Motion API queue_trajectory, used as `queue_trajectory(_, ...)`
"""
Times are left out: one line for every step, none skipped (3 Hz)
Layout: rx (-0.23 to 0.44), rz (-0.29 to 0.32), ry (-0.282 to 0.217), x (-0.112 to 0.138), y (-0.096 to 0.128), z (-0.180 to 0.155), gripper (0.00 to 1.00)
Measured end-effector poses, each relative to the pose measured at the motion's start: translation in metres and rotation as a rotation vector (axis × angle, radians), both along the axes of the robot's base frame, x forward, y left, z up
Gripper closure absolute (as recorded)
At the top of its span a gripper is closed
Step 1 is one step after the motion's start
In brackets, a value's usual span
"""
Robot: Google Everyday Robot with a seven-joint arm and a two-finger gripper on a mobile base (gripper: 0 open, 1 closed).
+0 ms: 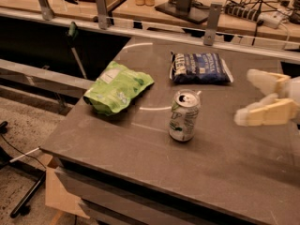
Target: Place 7up can upright
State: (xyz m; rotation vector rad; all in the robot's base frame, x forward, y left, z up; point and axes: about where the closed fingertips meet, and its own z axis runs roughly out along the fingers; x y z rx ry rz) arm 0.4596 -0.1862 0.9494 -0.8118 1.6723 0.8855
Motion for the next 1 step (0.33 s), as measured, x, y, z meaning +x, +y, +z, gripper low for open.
queue_trajectory(-0.054,-0.031,-0.006,0.0005,-0.0155,-0.003,0.0)
